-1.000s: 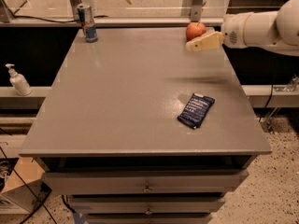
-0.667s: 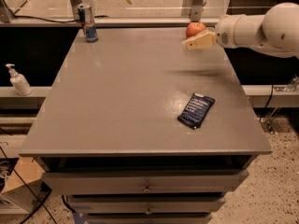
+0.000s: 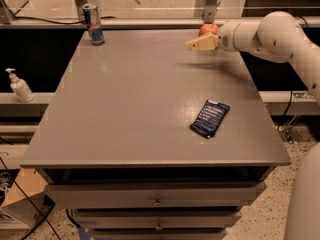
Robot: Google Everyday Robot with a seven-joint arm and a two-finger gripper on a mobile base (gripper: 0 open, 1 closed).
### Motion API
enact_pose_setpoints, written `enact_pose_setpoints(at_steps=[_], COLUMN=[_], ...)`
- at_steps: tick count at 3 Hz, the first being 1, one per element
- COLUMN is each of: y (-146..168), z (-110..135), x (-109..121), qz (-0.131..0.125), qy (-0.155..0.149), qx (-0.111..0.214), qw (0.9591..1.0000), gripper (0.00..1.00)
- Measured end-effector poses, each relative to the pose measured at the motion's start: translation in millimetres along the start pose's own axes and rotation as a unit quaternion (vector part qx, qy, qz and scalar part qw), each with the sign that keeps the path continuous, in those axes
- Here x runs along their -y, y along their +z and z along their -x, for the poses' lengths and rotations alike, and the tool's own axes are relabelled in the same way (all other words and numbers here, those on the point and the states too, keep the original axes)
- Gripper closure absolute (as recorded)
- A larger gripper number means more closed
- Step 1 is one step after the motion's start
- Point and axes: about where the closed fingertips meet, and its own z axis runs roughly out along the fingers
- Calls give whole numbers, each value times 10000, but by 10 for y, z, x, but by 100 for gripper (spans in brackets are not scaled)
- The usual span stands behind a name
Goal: Move apple near redbull can
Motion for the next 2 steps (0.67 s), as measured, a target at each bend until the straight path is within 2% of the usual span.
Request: enact_pose_setpoints(at_steps=[1,2], y=[241,374], z=[-68,-122], x=[65,187], qz=[4,-70], qy=[154,381], qx=[-49,-38], qw=[9999,9992], gripper=[0,16])
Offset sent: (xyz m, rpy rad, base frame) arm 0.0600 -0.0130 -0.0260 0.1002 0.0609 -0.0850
